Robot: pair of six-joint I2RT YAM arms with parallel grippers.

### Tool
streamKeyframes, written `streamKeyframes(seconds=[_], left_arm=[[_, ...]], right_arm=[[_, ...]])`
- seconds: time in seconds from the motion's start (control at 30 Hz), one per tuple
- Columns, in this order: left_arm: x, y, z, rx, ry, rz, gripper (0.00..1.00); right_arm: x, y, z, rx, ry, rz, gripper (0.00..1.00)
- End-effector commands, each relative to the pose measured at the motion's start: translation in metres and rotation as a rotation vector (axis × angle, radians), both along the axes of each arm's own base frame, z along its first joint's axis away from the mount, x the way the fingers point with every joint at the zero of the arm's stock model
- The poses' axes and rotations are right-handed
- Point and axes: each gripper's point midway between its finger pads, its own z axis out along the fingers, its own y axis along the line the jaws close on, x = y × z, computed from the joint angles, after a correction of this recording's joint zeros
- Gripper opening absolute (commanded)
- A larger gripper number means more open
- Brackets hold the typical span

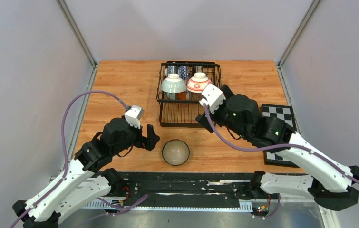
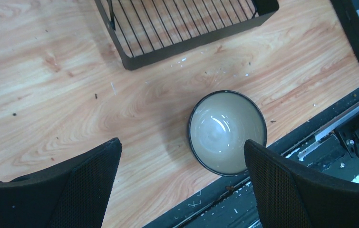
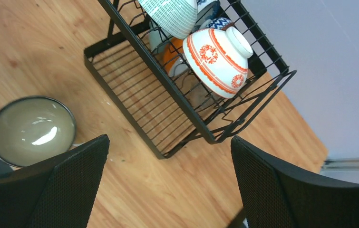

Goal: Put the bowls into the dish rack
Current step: Turn the bowl upside down on the dish rack, then pick up the bowl from the center of the board.

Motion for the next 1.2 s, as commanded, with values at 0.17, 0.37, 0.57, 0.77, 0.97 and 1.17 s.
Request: streamKeyframes(seconds=[0.17, 0.37, 0.57, 0.77, 0.97, 1.17], left_arm=[[0.002, -0.027, -0.039, -0.035, 0.155, -0.02, 1.0], [-0.001, -0.044, -0.074, -0.058, 0.248, -0.05, 0.97], [-0.007, -0.056, -0.1, -0.026, 0.302, -0.056, 0.92], [-0.013, -0.069, -0.122, 0.023, 0.349, -0.073, 0.85], [-0.011, -0.068, -0.14, 0.081, 0.375, -0.043, 0.73], [-0.007, -0.062, -0.152, 0.143, 0.388, -0.004, 0.56]], right_arm=[[-0.024, -0.014, -0.015, 0.314, 0.13, -0.099, 1.0], [-0.026, -0.041, -0.045, 0.352, 0.156, -0.225, 0.99], [-0.033, -0.054, -0.073, 0.403, 0.217, -0.295, 0.96], [-0.04, -0.054, -0.11, 0.423, 0.303, -0.33, 0.92], [-0.049, -0.056, -0.138, 0.435, 0.366, -0.347, 0.88], [-0.051, -0.057, -0.157, 0.422, 0.396, -0.369, 0.87]])
